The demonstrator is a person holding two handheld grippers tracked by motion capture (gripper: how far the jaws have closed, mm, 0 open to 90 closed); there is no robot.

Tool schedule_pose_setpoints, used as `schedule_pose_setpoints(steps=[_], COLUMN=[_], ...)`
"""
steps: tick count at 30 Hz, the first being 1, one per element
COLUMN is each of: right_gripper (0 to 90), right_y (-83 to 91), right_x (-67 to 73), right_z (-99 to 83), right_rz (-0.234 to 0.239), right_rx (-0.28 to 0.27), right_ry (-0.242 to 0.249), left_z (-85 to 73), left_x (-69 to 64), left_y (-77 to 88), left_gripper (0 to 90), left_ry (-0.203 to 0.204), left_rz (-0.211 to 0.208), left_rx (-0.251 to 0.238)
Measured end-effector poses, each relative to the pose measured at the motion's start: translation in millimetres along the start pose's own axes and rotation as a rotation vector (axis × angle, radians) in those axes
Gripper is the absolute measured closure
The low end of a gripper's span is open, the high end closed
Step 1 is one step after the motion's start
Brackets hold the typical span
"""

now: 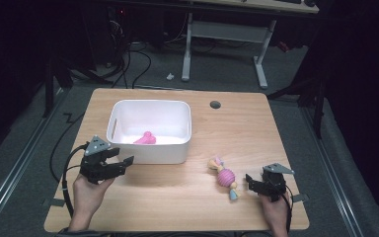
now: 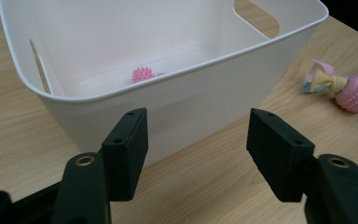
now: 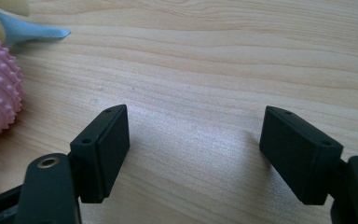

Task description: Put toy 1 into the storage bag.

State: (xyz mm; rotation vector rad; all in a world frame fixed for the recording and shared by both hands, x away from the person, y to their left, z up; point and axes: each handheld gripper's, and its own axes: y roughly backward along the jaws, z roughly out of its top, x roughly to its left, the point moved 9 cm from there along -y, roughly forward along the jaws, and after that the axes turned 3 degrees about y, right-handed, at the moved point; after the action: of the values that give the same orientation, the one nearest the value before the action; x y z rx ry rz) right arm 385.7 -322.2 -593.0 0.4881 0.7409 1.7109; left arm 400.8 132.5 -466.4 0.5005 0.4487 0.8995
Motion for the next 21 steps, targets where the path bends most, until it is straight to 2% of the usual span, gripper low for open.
schedule_pose_setpoints(steps=[4, 12, 16, 21], right_gripper=[24.5, 24.5, 24.5, 24.5], right_y=[0.0, -0.1, -0.1, -0.1], right_x=[0.0, 0.1, 0.1, 0.0], right_z=[0.0, 0.1, 0.1, 0.1], right_rz=[0.0, 0.001, 0.0, 0.0], right_rx=[0.0, -0.001, -0.001, -0.001], right_ry=[0.0, 0.002, 0.002, 0.003], left_z=[-6.2, -20.0, -29.8, -40.2], left_x=[-1.0, -4.3, -4.9, -3.3], left_y=[-3.9, -14.4, -20.3, -27.5], left_gripper=[38.4, 37.6, 37.0, 36.2], left_ry=[-0.006, 0.009, 0.016, 0.046], left_rz=[0.003, -0.014, 0.003, -0.002], left_rx=[0.012, 0.021, 0.032, 0.04])
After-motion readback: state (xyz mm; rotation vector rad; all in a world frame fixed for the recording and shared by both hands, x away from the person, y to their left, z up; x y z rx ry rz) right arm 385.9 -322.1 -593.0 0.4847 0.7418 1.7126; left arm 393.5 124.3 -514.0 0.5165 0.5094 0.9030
